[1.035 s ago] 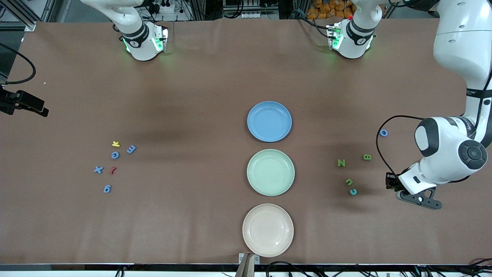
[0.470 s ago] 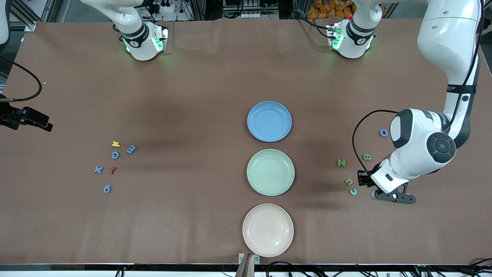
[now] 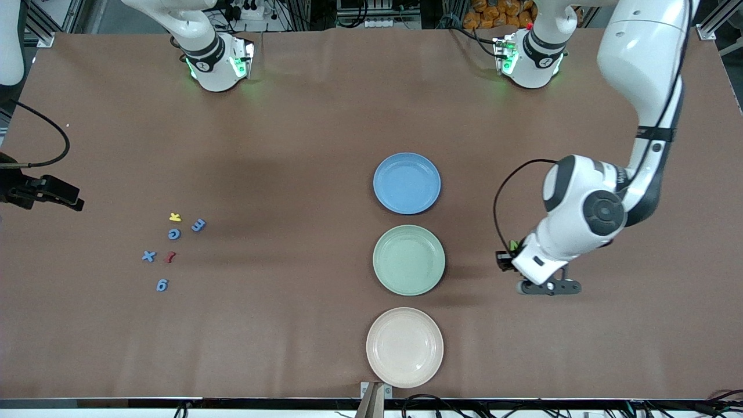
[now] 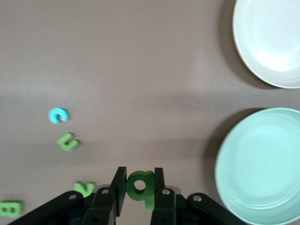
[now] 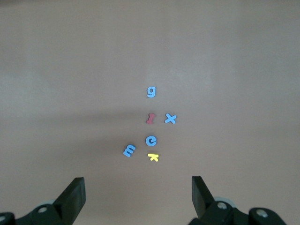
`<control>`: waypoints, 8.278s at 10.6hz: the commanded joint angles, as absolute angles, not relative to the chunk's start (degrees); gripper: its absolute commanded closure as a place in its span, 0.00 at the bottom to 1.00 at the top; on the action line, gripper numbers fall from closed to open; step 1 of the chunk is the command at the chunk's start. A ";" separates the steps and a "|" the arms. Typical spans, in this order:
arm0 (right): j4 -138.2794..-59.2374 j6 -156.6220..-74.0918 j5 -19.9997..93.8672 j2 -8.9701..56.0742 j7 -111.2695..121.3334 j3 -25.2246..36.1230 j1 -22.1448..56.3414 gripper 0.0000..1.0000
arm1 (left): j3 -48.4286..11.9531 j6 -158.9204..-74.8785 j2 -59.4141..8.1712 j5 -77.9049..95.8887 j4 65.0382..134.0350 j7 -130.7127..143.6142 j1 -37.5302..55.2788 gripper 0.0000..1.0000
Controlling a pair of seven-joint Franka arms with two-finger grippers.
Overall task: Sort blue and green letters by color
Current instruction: 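Drop the q on the green plate while the right gripper reaches letters, then grasp the blue E with the right gripper while the left grasps u, then drop the E on the blue plate while the left gripper carries u, then drop the u on the green plate while the right gripper returns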
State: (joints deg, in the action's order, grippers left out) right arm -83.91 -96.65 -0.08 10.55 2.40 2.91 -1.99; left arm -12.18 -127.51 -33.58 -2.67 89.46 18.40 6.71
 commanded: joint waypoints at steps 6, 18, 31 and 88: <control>-114.42 -116.11 3.43 3.96 -3.73 2.81 0.61 0.00 | -10.63 -133.92 -43.23 -2.46 84.29 38.83 18.45 1.00; -126.91 -141.67 3.60 19.23 -48.77 2.90 3.78 0.00 | -7.03 -138.43 -40.62 -12.66 92.08 48.35 19.09 0.00; -126.56 -150.12 3.52 25.40 -47.72 2.90 3.17 0.49 | -7.12 -139.04 -40.87 -11.87 95.98 53.16 3.87 0.00; -119.62 -138.42 -7.82 18.88 -5.10 -5.62 -13.96 0.00 | -17.83 -140.35 -32.26 -14.24 108.44 25.16 -0.86 0.00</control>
